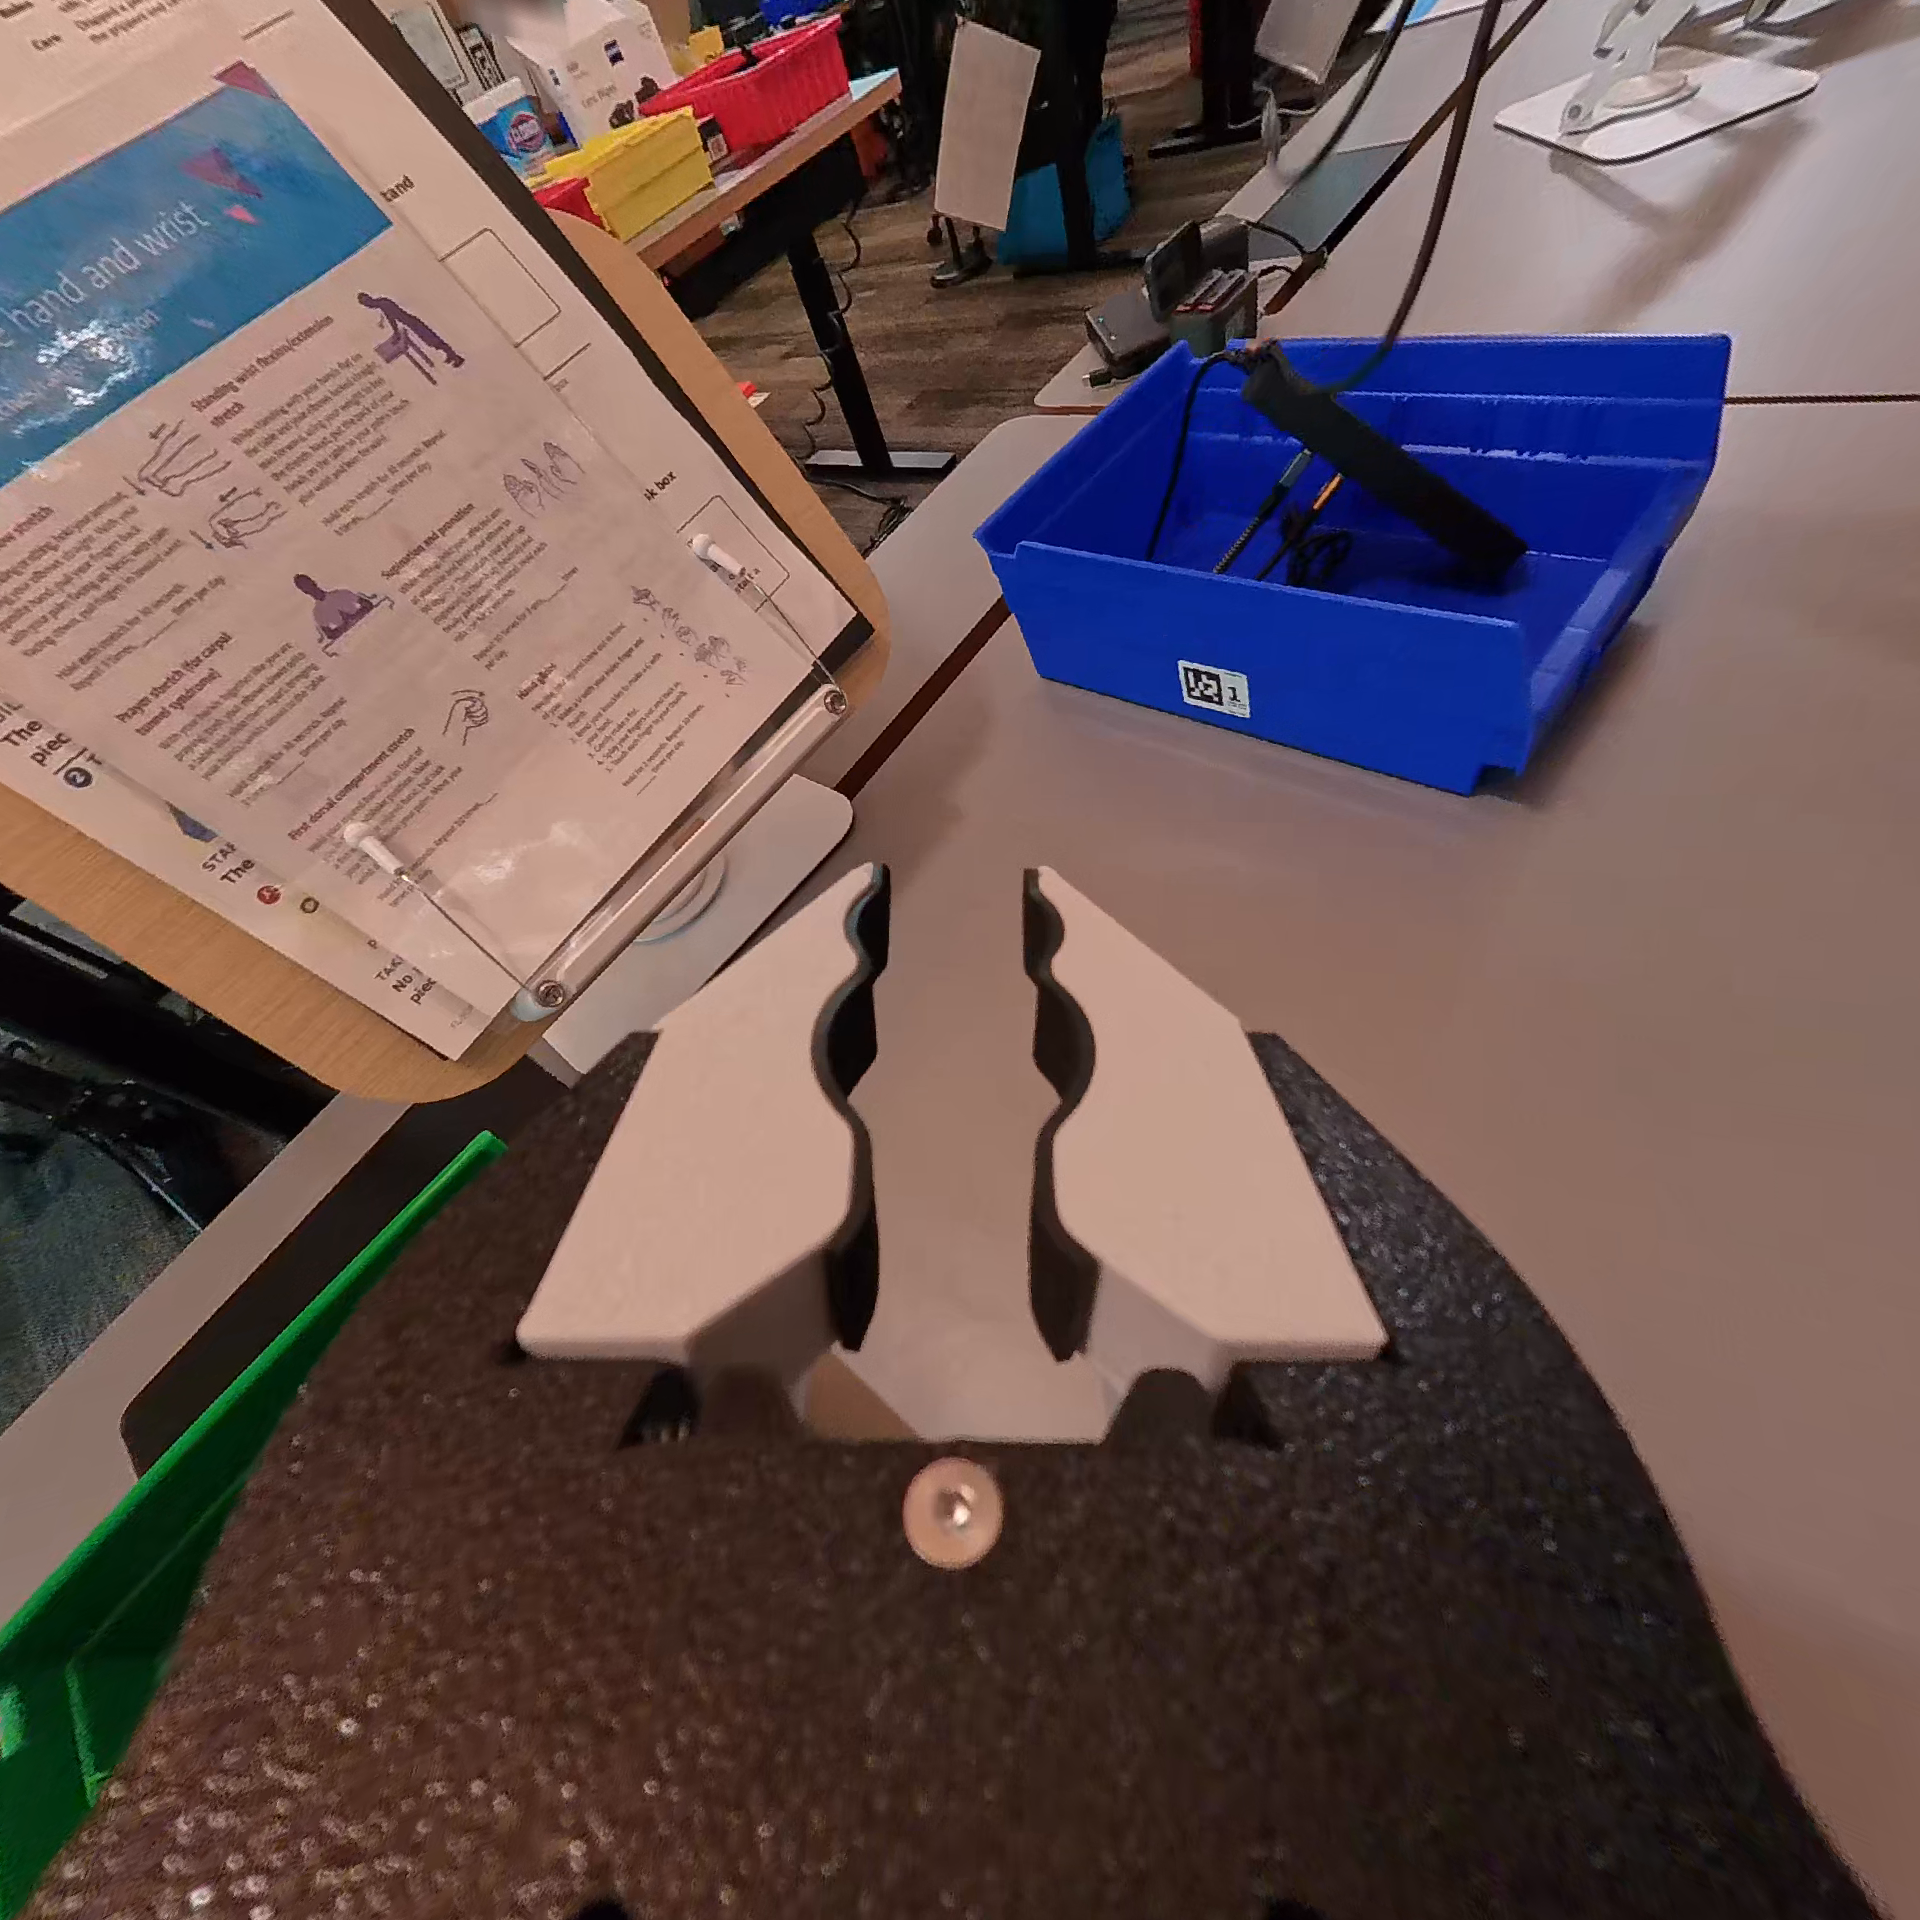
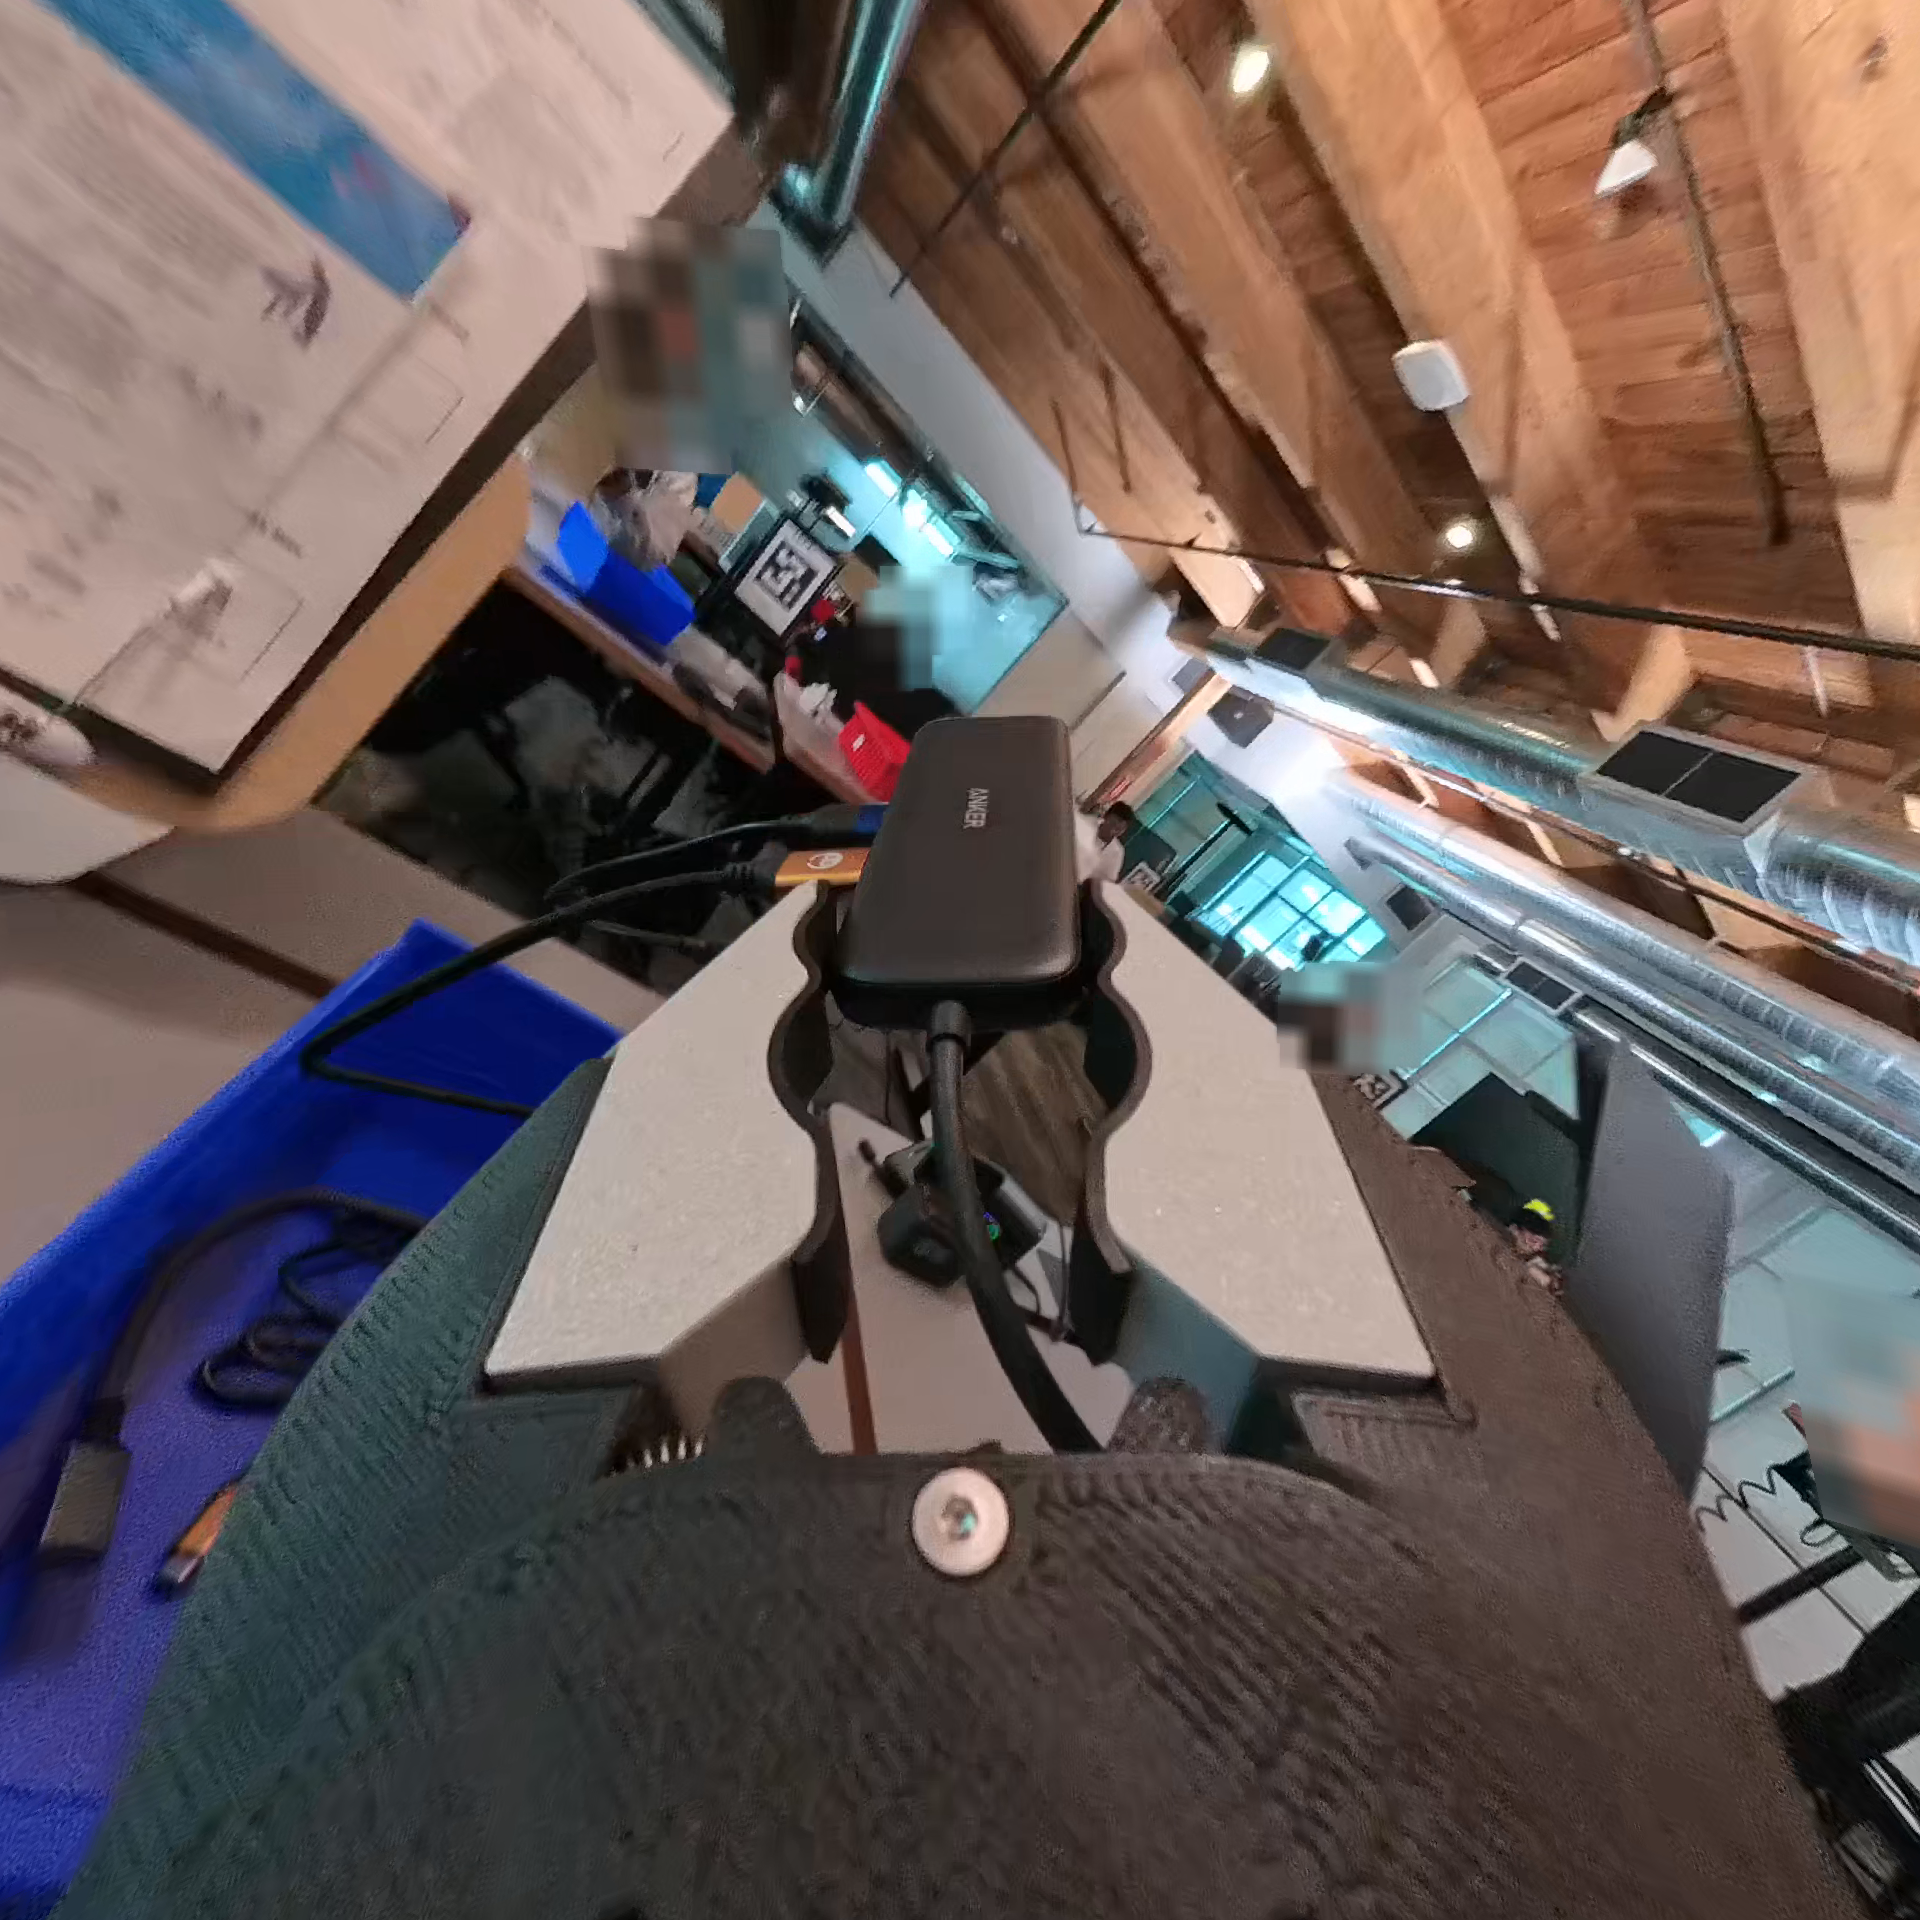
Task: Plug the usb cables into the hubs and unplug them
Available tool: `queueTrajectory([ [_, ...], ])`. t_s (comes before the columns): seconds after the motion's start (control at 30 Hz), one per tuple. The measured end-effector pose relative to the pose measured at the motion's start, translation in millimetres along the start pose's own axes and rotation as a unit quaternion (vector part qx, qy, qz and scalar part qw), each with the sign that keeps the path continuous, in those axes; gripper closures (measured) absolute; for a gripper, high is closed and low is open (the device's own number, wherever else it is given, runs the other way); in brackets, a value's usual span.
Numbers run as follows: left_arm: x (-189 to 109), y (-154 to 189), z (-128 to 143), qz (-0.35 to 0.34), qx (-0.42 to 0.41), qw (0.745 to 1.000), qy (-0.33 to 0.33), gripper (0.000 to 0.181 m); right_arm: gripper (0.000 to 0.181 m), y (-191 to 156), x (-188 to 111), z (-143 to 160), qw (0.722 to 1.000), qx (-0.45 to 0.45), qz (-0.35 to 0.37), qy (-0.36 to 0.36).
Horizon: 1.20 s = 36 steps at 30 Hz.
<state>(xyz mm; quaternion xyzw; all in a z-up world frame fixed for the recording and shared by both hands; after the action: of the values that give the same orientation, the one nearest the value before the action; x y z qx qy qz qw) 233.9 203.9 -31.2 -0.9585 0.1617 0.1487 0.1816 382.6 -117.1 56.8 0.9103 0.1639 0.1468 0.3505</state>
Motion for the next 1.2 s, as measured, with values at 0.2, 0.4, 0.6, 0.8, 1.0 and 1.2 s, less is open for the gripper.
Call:
queueTrajectory([
  [0.2,3.3,2.5,5.5,0.005,0.011,1.000,-0.016,0.157,0.135,-69.6,24.6,44.8,0.991,-0.002,-0.128,-0.048],
  [0.4,7.8,4.5,10.1,0.010,0.017,0.999,-0.028,0.156,0.135,-119.3,48.6,91.4,0.953,-0.121,-0.218,-0.173],
  [0.6,10.8,6.2,13.3,0.016,0.017,0.999,-0.037,0.155,0.135,-155.4,53.2,133.5,0.887,-0.199,-0.339,-0.243],
  [0.8,11.9,8.6,15.2,0.022,0.019,0.999,-0.044,0.153,0.123,-139.7,42.3,184.2,0.837,-0.220,-0.381,-0.325],
  [1.0,14.0,14.1,14.0,0.039,0.003,0.998,-0.041,0.152,0.111,-113.4,23.0,149.9,0.895,-0.113,-0.349,-0.254],
  [1.2,25.2,30.6,7.2,0.058,-0.016,0.998,-0.032,0.139,0.112,-68.4,-29.6,142.8,0.947,0.046,-0.199,-0.246],
])
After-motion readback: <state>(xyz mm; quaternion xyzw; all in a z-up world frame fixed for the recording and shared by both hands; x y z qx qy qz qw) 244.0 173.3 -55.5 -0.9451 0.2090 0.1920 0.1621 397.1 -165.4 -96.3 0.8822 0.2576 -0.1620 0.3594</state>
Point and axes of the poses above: each gripper's, where its closed fingertips meet, x out along the fingers, z out of its underside, y = z × x across the jaws, the point moved 3 cm from there along -x, back along the fingers, and after that the axes turned 3 degrees about -z, right-handed, at the moved point
